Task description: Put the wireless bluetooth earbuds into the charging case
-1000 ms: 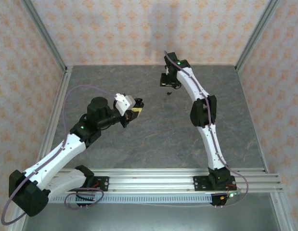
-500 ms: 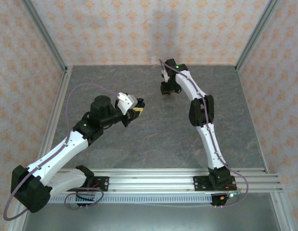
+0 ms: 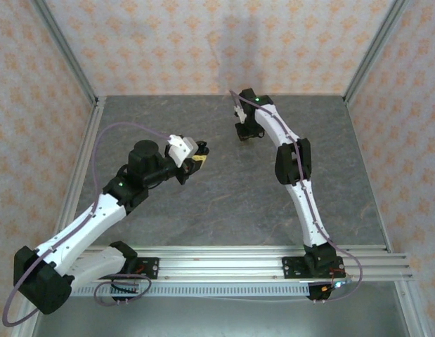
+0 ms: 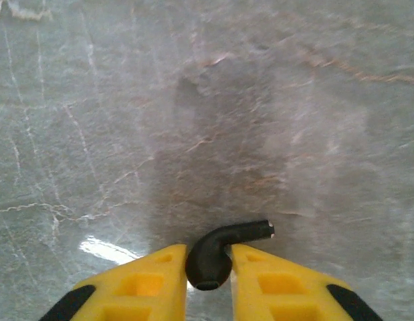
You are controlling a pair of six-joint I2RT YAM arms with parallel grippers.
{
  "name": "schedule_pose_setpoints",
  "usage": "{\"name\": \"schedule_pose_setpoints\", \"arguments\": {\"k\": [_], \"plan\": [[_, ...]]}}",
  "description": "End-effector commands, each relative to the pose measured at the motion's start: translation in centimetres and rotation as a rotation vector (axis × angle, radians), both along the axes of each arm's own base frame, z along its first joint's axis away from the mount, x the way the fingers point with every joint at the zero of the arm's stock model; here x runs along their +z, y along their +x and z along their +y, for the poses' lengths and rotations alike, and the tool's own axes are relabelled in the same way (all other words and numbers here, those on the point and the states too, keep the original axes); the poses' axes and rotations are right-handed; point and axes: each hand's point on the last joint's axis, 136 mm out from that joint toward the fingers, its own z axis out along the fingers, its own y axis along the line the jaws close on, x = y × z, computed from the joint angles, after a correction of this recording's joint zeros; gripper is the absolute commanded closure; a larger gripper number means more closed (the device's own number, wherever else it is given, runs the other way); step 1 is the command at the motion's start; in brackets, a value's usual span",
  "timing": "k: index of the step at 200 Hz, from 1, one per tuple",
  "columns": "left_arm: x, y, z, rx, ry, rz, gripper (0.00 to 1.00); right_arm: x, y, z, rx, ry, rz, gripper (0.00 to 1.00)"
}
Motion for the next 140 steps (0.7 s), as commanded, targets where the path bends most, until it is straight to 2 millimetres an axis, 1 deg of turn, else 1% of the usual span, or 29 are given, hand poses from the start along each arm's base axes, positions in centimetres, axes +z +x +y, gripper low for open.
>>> {"name": "schedule_pose_setpoints", "arguments": {"k": [1,28,46,72,89,104,118,130,140], "plan": [[0.5,-0.1,0.7,0.026,0.0,-0.023,1.0,1.9,-2.5,1.9,-0.01,0.061,0.057,0.82],[0.5,-0.1,0.8,0.032,0.004,-0.023,1.0,4.3,-2.5,3.5,-0.068,0.169,0.049,0.83],[0.5,-0.1,0.9,0.036,0.006,-0.026,1.0,5.7,-2.1,4.0,-0.11,0.214,0.039,0.85],[0.6,0.0,0.9,0.039,0.009,-0.029,1.0,6.6,-1.8,4.5,-0.16,0.253,0.041,0.9],[0.5,0.0,0.9,0.04,0.012,-0.029,1.0,7.0,-2.2,4.9,-0.175,0.29,0.067,0.91],[0.4,0.0,0.9,0.037,0.018,-0.028,1.0,7.2,-3.1,5.4,-0.178,0.322,0.108,0.91],[0.3,-0.1,0.9,0.037,0.027,-0.025,1.0,7.2,-4.5,5.7,-0.175,0.346,0.171,0.92],[0.3,-0.2,1.0,0.034,0.032,-0.024,1.0,7.2,-6.6,6.1,-0.159,0.382,0.26,0.91],[0.4,-0.2,1.0,0.032,0.032,-0.026,1.0,6.9,-8.8,6.3,-0.151,0.403,0.351,0.91]]}}
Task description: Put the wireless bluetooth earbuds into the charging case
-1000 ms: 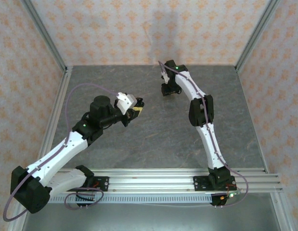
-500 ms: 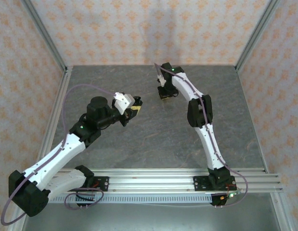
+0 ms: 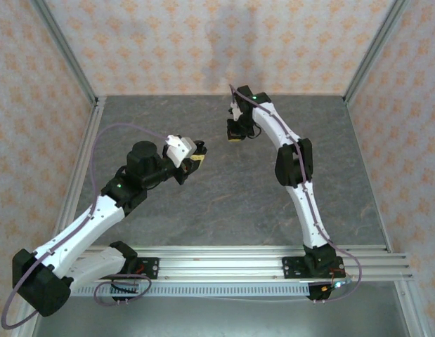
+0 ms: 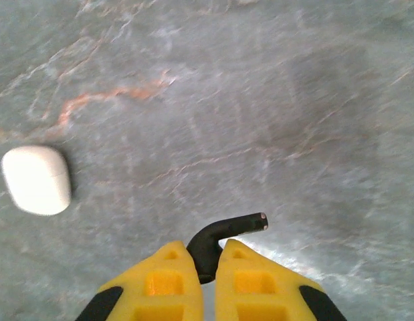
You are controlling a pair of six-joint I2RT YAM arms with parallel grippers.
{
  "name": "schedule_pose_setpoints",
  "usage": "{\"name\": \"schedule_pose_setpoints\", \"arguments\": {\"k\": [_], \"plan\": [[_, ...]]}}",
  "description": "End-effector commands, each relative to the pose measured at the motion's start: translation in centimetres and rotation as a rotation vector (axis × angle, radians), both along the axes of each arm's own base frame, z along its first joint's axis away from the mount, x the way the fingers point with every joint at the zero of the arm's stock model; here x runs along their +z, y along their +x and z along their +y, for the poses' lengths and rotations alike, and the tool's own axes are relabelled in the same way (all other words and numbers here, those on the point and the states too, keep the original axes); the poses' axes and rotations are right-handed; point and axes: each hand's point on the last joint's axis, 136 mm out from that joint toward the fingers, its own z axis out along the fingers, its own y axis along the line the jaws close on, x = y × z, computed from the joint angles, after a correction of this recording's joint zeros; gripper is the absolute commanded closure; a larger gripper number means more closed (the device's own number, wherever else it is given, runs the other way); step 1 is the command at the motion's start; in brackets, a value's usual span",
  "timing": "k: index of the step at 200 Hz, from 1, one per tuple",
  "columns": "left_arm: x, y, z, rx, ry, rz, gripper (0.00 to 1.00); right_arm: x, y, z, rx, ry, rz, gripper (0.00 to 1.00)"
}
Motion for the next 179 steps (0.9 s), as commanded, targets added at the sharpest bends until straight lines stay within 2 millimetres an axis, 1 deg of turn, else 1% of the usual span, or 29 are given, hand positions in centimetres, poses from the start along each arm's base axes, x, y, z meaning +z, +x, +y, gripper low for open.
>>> {"name": "schedule_pose_setpoints", "arguments": {"k": [1,24,31,42,55,68,76,85,105,126,141,158,179], "plan": [[0.5,-0.2,0.5,0.007,0.021,-0.029,1.0,2.3,-5.2,0.7,0.025,0.105,0.183,0.91],[0.6,-0.3,0.6,0.009,0.022,-0.034,1.0,0.9,-10.8,0.4,0.064,0.157,0.355,0.9],[0.7,-0.4,0.6,0.006,0.02,-0.035,1.0,0.2,-12.6,-0.1,0.076,0.157,0.4,0.9],[0.5,-0.4,0.6,0.005,0.02,-0.032,1.0,-0.8,-14.8,-0.8,0.094,0.145,0.451,0.89],[0.5,-0.4,0.5,0.002,0.014,-0.031,1.0,-2.1,-16.9,-2.0,0.112,0.107,0.501,0.89],[0.5,-0.4,0.3,-0.005,0.006,-0.024,1.0,-3.2,-18.2,-3.2,0.128,0.059,0.537,0.86],[0.6,-0.4,0.2,-0.009,0.001,-0.021,1.0,-3.8,-18.4,-4.0,0.126,0.02,0.547,0.84],[0.7,-0.4,0.1,-0.011,-0.004,-0.018,1.0,-4.3,-18.2,-5.0,0.115,-0.032,0.546,0.81],[0.9,-0.5,0.1,-0.015,-0.008,-0.016,1.0,-4.3,-17.1,-6.8,0.09,-0.114,0.515,0.73],[1.1,-0.6,0.3,-0.01,-0.007,-0.021,1.0,-3.2,-15.2,-8.2,0.053,-0.173,0.454,0.64],[1.2,-0.8,0.4,-0.007,-0.008,-0.026,1.0,-2.2,-13.9,-9.2,0.029,-0.22,0.406,0.61],[1.2,-1.0,0.5,-0.007,-0.006,-0.028,1.0,-1.0,-12.6,-10.0,-0.01,-0.269,0.349,0.59],[1.3,-1.2,0.7,-0.006,0.0,-0.033,1.0,0.6,-12.0,-10.0,-0.07,-0.265,0.291,0.59]]}}
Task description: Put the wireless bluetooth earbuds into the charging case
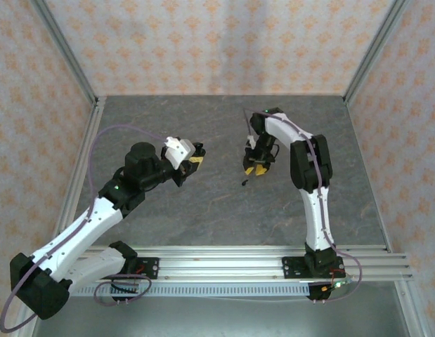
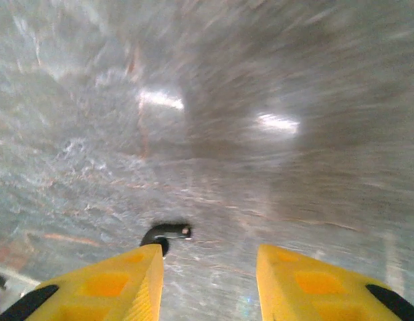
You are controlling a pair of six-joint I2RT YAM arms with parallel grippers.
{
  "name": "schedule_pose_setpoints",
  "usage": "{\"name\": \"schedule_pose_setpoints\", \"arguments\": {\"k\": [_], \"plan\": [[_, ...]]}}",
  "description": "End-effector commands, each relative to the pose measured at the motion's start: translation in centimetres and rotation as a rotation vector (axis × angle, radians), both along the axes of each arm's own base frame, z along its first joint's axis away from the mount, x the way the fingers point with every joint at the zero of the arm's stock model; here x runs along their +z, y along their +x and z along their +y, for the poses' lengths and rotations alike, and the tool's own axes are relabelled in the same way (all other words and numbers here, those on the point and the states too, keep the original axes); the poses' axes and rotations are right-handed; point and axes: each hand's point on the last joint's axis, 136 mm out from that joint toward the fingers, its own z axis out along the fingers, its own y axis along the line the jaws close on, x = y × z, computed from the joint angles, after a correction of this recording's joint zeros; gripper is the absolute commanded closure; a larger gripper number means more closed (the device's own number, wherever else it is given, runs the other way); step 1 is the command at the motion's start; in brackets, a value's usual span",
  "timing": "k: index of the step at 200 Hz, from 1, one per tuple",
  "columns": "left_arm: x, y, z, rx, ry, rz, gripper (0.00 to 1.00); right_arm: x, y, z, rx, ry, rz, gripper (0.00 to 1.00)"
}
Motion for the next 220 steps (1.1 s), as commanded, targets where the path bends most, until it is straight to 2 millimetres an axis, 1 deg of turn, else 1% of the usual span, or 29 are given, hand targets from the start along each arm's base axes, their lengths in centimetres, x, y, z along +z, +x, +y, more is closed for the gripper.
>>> {"name": "schedule_pose_setpoints", "arguments": {"k": [1,12,26,49,63,86,101,132,142,167,220], "plan": [[1.0,-0.6,0.3,-0.002,-0.009,-0.026,1.0,3.5,0.7,-1.4,-0.048,-0.087,-0.103,0.59],[1.0,-0.7,0.4,-0.002,-0.007,-0.028,1.0,4.3,0.8,-1.1,-0.076,-0.073,-0.149,0.59],[1.0,-0.8,0.5,-0.003,-0.003,-0.03,1.0,5.1,0.8,-0.3,-0.083,-0.031,-0.205,0.62],[0.9,-1.1,0.5,-0.01,-0.002,-0.03,1.0,4.9,0.8,1.1,-0.018,0.013,-0.233,0.71],[0.8,-1.1,0.6,-0.006,-0.004,-0.025,1.0,4.1,1.1,2.2,0.025,0.025,-0.236,0.76],[1.0,-1.3,0.8,0.001,-0.02,-0.024,1.0,2.0,1.8,3.7,0.037,0.057,-0.217,0.83],[1.1,-1.4,0.9,0.006,-0.029,-0.024,1.0,0.8,2.1,4.1,0.029,0.07,-0.207,0.87],[1.2,-1.7,1.1,0.012,-0.026,-0.029,1.0,-1.0,2.3,4.4,0.02,0.074,-0.185,0.89],[1.2,-1.7,1.2,0.013,-0.024,-0.03,1.0,-1.8,2.0,4.3,0.017,0.066,-0.167,0.89],[1.4,-1.7,1.2,0.013,-0.026,-0.032,1.0,-3.8,0.4,3.6,-0.004,0.045,-0.112,0.89],[1.4,-2.1,1.3,0.008,-0.033,-0.03,1.0,-5.5,-3.7,1.9,-0.125,0.032,-0.072,0.89]]}}
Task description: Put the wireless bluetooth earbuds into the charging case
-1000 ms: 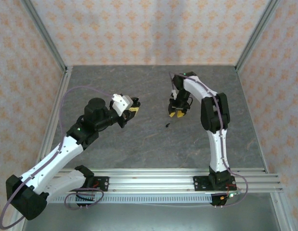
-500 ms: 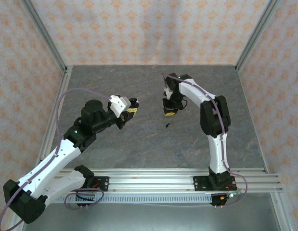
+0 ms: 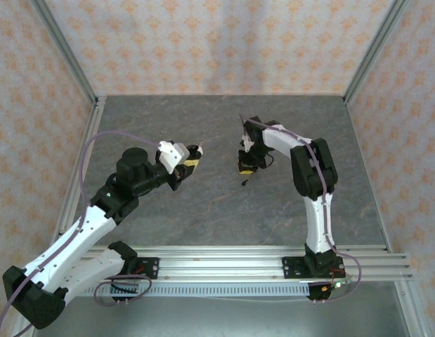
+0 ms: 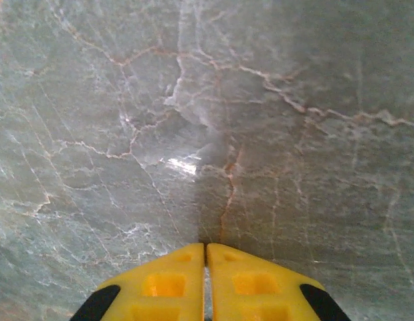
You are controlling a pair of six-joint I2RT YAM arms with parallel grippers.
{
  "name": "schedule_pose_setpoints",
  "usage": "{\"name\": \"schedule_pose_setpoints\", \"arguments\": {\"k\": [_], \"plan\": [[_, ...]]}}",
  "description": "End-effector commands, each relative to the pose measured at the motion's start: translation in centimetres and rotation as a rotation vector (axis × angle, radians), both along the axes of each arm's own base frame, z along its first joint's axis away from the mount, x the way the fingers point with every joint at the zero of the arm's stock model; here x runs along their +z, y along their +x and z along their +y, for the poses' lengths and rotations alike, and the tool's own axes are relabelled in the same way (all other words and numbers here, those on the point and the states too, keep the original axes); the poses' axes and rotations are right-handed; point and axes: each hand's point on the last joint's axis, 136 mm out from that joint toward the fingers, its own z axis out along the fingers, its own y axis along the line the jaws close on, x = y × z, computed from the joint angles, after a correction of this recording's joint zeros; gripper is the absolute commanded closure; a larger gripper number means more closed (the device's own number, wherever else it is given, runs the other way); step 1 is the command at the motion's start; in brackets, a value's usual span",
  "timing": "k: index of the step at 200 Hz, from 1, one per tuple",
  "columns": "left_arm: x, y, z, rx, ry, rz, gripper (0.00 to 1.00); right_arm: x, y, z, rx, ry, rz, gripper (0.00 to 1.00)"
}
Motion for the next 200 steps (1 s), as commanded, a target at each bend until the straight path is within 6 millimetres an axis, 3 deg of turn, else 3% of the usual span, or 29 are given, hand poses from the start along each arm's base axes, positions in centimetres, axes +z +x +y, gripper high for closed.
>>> {"name": "schedule_pose_setpoints", "arguments": {"k": [1,67,136,170,200], "plan": [[0.5,-0.4,0.4,0.006,-0.018,-0.004,1.0,-2.9,-4.5,-2.0,-0.069,-0.074,0.144,0.89],[0.6,-1.0,0.6,0.004,-0.035,-0.005,1.0,-3.3,-9.4,-3.1,-0.234,-0.049,0.212,0.89],[0.8,-1.3,0.5,-0.002,-0.07,0.005,1.0,-1.8,-12.2,-4.2,-0.376,-0.085,0.217,0.88],[1.1,-1.5,0.6,0.0,-0.074,-0.002,1.0,-0.1,-12.1,-3.4,-0.384,-0.059,0.177,0.85],[1.0,-1.7,0.6,-0.004,-0.07,-0.001,1.0,3.2,-10.0,-4.0,-0.383,-0.084,0.056,0.84]]}}
